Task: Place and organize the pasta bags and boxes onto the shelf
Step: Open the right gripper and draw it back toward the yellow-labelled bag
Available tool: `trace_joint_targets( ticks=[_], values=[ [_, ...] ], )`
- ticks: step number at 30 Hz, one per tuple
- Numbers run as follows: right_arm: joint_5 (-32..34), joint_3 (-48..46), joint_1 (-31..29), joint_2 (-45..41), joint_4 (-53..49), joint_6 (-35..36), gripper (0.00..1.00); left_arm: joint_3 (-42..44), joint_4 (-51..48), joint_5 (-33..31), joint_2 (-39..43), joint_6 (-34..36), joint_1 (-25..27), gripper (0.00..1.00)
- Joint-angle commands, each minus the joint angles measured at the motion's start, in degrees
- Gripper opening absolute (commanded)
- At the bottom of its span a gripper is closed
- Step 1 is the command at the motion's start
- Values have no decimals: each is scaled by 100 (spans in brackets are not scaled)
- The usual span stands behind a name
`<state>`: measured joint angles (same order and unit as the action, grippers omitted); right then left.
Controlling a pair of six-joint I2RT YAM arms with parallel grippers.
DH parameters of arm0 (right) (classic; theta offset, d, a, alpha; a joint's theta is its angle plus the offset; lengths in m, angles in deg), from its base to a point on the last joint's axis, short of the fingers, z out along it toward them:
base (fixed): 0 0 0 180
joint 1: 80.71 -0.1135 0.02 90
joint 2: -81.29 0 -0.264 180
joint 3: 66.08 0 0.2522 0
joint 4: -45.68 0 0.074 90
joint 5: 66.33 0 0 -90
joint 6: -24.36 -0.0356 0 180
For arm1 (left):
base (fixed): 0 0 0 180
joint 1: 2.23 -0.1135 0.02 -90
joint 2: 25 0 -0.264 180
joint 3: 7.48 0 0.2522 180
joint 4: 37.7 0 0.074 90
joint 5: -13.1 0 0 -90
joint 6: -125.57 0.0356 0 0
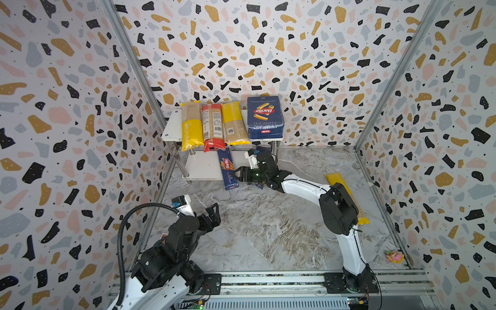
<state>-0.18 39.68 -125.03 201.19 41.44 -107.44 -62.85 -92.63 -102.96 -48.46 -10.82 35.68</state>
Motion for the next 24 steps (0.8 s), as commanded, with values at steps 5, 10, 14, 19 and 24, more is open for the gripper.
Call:
trace_joint_targets(
  ticks=[5, 10, 14, 19, 24],
  values=[
    [181, -1827, -68, -1902, 136, 313, 70, -37, 153, -25, -147, 11, -38, 99],
    [1118, -2600, -4, -3245, -766, 848, 76, 205, 766, 548, -350, 47, -38, 99],
    [1821, -3062, 602, -4091, -1627, 849, 82, 324, 1270, 1119, -946, 104, -37, 98],
    [1972, -3667, 1921, -4573, -2169, 508, 86, 337, 1834, 1641, -1483, 83, -4, 100],
    [2368, -3926, 2914, -4486, -2445, 334, 99, 255, 2131, 1792, -1762, 104, 105, 100]
  ],
)
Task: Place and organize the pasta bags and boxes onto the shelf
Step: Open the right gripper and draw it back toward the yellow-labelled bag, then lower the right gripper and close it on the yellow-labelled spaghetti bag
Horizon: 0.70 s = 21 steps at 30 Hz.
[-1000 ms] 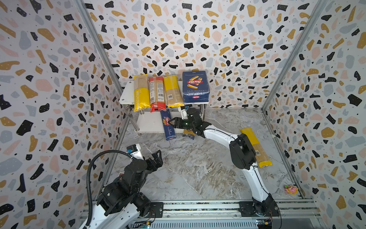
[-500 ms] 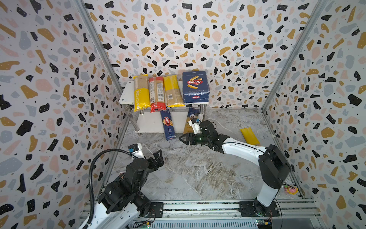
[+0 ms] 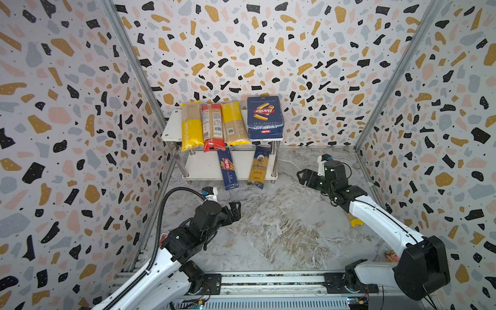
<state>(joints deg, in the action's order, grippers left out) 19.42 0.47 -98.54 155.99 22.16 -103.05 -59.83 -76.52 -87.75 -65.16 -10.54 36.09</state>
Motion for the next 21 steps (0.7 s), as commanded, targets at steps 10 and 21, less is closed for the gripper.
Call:
trace_joint_targets(
  ticks=[10, 21],
  values=[
    [1051, 472, 1400, 791, -1067, 145, 99, -210, 1123, 417, -816, 149, 740, 100],
    [1495, 916, 2383, 1215, -1797, 418, 99, 21, 1620, 827, -1005, 190, 772, 100]
  ],
)
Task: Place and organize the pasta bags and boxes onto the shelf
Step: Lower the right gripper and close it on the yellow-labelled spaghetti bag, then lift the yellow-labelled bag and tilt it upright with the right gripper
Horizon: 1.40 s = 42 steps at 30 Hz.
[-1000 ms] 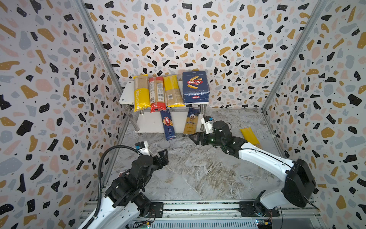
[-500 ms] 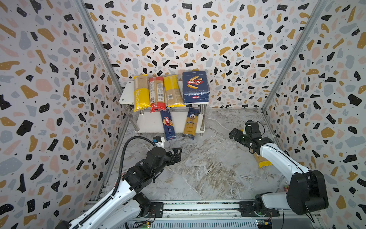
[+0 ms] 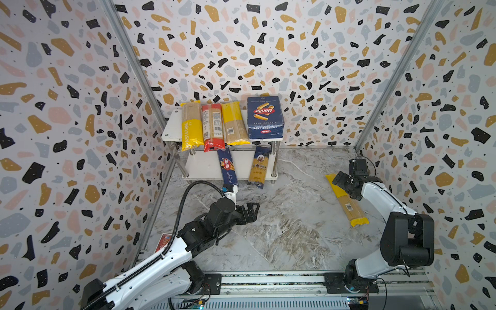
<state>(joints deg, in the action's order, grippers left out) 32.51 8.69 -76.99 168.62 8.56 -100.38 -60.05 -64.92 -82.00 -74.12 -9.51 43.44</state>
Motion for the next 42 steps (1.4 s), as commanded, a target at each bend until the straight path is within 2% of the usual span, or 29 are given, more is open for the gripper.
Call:
trace_joint_targets(
  ticks=[1, 5, 9, 11, 15, 20, 24, 33, 38, 42],
  values=[
    [84, 37, 380, -24, -419, 150, 99, 78, 537, 312, -184, 87, 54, 100],
    [-432, -180, 876, 96, -134, 165, 99, 93, 712, 483, -370, 135, 108, 100],
    [-890, -224, 1183, 352, 22, 328, 99, 55, 589, 339, -268, 170, 126, 100],
    [-1130, -281, 1235, 406, 154, 418, 99, 75, 533, 237, -172, 182, 120, 100],
    [-1069, -330, 1324, 529, 195, 532, 99, 125, 487, 212, -67, 148, 124, 100],
    [-1895, -465, 1420, 725, 384, 887, 99, 183, 408, 109, 99, 151, 117, 100],
    [-2439, -654, 1331, 684, 557, 859, 99, 194, 370, 36, 157, 149, 123, 100],
    [-2103, -733, 266, 619, 417, 793, 99, 197, 256, -32, 295, 109, 126, 100],
    [-935, -485, -411, 760, -27, 780, 99, 216, 168, -52, 427, 93, 118, 100],
    [-594, -264, -576, 866, -202, 635, 99, 189, 68, -65, 516, 148, 125, 100]
  ],
)
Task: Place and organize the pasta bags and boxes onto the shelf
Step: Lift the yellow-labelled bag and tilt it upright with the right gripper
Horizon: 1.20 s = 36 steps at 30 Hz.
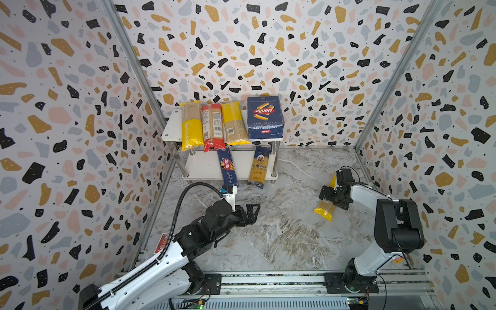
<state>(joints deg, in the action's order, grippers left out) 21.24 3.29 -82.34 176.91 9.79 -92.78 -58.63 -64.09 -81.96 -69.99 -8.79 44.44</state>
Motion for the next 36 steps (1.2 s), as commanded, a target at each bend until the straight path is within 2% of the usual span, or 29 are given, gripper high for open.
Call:
trace_joint_targets(
  ticks=[1, 7, 10, 20, 25, 28, 31, 36],
  values=[
    [626, 330, -69, 58, -359, -179, 99, 40, -35, -87, 126, 85, 20, 100],
    [863, 730, -66, 309, -482, -450, 99, -26, -106, -173, 237, 155, 24, 100],
    [759, 869, -47, 553, -529, -468, 99, -54, -178, -255, 278, 206, 17, 100],
    [819, 759, -29, 819, -518, -409, 99, -33, -179, -363, 333, 250, 16, 99],
    [844, 612, -48, 876, -489, -355, 83, -6, -180, -370, 341, 227, 13, 100],
    [914, 448, -38, 732, -433, -267, 57, -7, -230, -417, 362, 219, 10, 100],
    [948, 368, -39, 631, -453, -158, 36, 3, -253, -425, 395, 204, 17, 100],
    [581, 151, -119, 340, -394, 46, 21, -68, -615, -691, 538, 240, 14, 99]
  ],
)
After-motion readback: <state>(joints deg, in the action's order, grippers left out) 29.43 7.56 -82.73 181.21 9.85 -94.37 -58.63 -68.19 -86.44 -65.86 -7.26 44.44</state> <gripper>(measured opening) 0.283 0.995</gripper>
